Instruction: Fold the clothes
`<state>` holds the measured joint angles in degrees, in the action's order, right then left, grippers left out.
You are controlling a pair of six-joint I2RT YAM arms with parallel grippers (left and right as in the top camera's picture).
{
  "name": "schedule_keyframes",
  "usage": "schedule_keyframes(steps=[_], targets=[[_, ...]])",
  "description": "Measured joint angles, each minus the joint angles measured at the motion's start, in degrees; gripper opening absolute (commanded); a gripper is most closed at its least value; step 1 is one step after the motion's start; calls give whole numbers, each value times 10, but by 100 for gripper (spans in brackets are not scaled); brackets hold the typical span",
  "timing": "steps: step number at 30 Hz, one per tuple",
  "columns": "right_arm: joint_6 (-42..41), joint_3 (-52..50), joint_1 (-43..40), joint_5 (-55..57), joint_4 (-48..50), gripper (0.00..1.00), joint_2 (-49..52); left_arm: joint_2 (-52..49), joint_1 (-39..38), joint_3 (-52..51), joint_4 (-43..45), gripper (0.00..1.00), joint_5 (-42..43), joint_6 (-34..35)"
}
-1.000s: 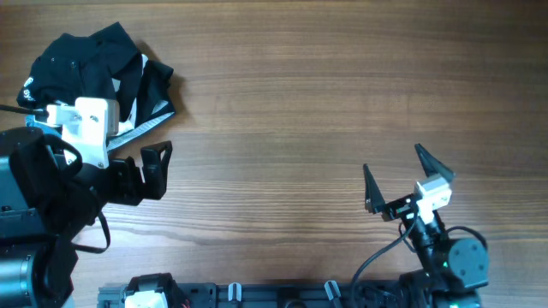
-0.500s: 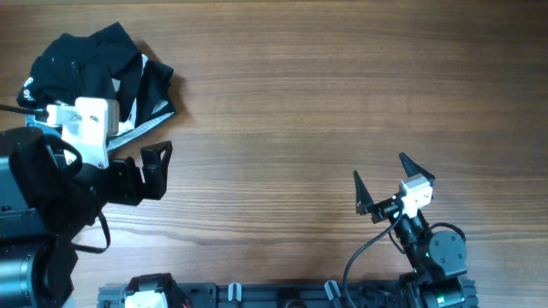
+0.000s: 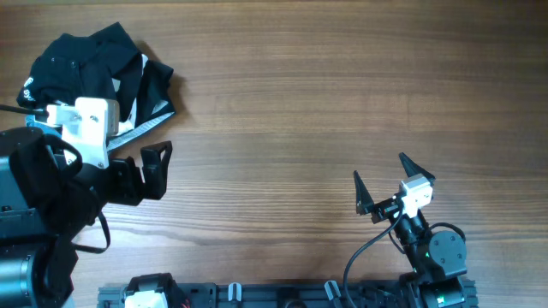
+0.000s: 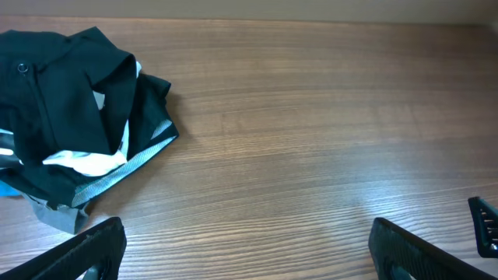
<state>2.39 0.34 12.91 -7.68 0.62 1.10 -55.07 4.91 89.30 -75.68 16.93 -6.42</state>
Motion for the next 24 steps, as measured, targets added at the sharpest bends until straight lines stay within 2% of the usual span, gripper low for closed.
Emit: schedule_keyframes(steps=[13,17,24], targets=[[0,0,0,0,0,100,0,4,-14,-1,9,100,-9,0],[0,0,0,0,0,100,0,35,-39,-34,90,100,-28,-2],[0,0,0,0,0,100,0,157,-45,-203,287,100,-48,11]])
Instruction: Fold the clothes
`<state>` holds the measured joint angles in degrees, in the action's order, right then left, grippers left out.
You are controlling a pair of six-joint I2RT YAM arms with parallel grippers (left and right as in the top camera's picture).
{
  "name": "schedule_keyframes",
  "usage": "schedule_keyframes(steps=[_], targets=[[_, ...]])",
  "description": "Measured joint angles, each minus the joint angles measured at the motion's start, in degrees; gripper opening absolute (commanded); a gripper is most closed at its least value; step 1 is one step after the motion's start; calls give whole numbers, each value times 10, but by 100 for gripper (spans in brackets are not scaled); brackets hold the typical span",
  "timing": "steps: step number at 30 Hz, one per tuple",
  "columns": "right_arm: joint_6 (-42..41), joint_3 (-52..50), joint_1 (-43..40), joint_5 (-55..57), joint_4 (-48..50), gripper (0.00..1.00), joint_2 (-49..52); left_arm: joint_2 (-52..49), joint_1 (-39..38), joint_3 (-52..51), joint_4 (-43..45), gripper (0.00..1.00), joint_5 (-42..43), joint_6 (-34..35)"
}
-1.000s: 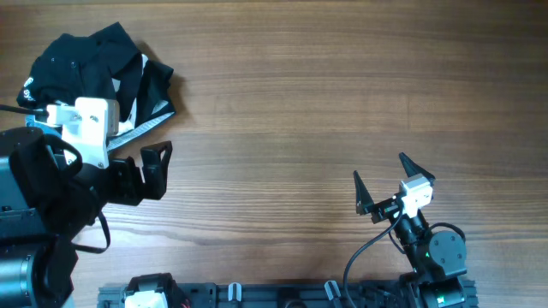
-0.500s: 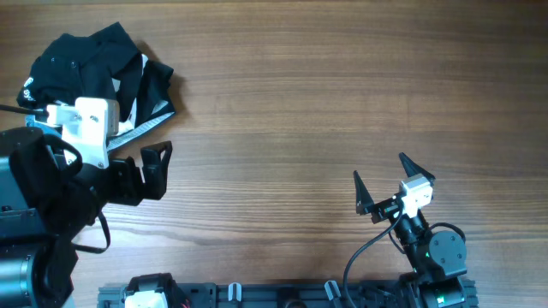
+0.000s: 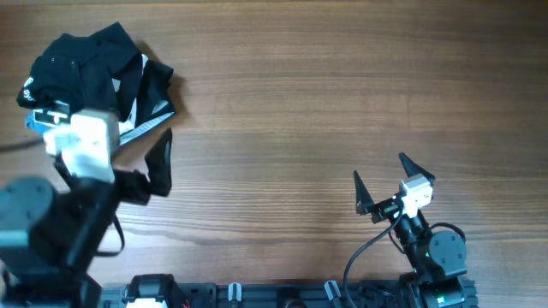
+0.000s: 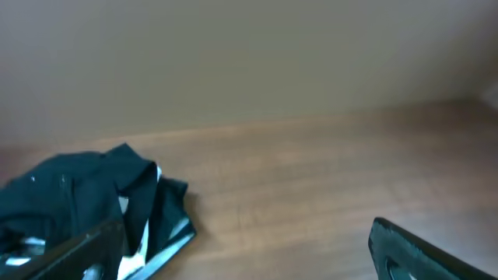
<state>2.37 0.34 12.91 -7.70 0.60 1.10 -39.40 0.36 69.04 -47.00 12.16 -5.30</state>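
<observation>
A crumpled black garment point(image 3: 90, 73) with white and grey trim lies in a heap at the table's far left; in the left wrist view the garment point(image 4: 85, 206) sits low at the left. My left gripper point(image 3: 152, 167) is open just in front of and to the right of the heap, nothing between its fingers point(image 4: 416, 253). The wrist view is tilted up and blurred. My right gripper point(image 3: 381, 184) stands open near the front right, far from the garment.
The wooden table point(image 3: 325, 94) spreads to the right of the garment. The arm bases and a black rail run along the front edge point(image 3: 282, 295). A wall shows behind the table in the left wrist view.
The left arm has shifted and its wrist has tilted up, so the wrist view now shows the wall and the garment lower in frame. The garment and right arm have not moved.
</observation>
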Motion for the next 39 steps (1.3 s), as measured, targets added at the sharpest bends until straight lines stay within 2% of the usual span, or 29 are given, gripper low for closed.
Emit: schedule_keyframes(steps=[7,15,20,27,30,39], targets=[[0,0,0,-1,0,100,0,132,0,-184,59,100,-4,13],[0,0,0,-2,-2,100,0,301,0,-379,178,100,-4,65],[0,0,0,-2,-2,100,0,366,0,-496,272,100,-4,83],[0,0,0,-2,-2,100,0,385,0,-631,426,100,-4,119],[0,0,0,-2,-2,100,0,386,0,-662,460,100,-4,130],[0,0,0,-2,-2,100,0,386,-3,-683,438,100,-4,139]])
